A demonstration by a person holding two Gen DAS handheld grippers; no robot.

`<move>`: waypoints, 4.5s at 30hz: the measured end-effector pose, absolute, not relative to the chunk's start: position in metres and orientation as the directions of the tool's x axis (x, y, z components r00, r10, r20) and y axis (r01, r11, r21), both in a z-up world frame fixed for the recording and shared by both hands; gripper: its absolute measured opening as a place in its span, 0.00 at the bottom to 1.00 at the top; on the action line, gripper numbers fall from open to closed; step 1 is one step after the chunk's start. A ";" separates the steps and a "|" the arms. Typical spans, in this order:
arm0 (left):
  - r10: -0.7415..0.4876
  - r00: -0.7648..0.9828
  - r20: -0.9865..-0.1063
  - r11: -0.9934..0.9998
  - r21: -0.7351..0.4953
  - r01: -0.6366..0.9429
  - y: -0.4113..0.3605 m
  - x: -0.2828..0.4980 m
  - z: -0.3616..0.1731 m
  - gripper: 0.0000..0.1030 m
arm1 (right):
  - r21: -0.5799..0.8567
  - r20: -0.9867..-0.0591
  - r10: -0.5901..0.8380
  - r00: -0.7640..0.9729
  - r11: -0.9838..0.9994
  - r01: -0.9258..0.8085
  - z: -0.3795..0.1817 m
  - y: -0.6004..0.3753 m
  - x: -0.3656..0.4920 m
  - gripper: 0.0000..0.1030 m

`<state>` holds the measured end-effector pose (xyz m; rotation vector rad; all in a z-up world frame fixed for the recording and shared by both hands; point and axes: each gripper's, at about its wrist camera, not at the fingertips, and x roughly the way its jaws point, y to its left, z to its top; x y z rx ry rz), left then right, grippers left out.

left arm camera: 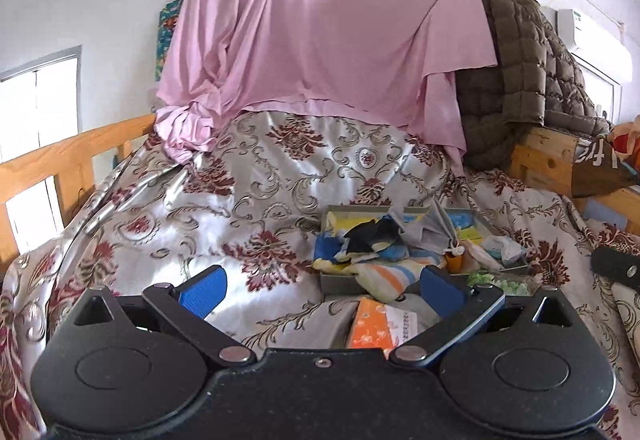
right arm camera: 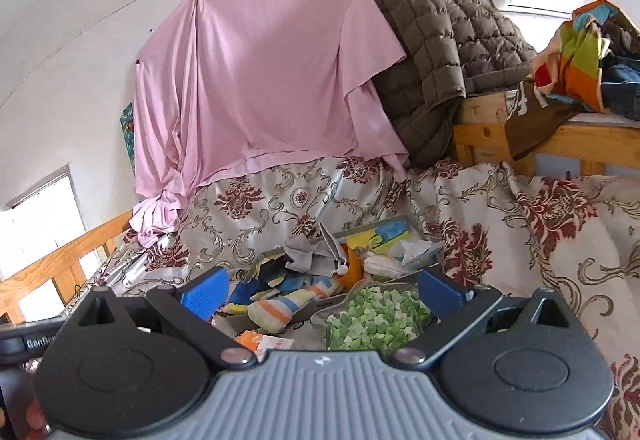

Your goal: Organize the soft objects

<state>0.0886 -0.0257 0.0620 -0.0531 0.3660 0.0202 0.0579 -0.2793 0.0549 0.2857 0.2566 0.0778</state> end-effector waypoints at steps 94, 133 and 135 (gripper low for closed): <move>0.177 0.822 -0.541 0.982 0.047 -0.181 -0.018 0.084 -0.009 0.99 | 0.064 -0.537 -0.031 0.843 0.995 0.077 -0.010 -0.213 0.077 1.00; 0.193 0.810 -0.554 0.980 0.067 -0.188 -0.018 0.081 -0.011 0.99 | 0.058 -0.555 -0.017 0.832 0.997 0.059 -0.011 -0.213 0.078 1.00; 0.196 0.808 -0.555 0.979 0.070 -0.190 -0.018 0.081 -0.011 0.99 | 0.059 -0.556 -0.015 0.831 0.997 0.057 -0.011 -0.214 0.078 1.00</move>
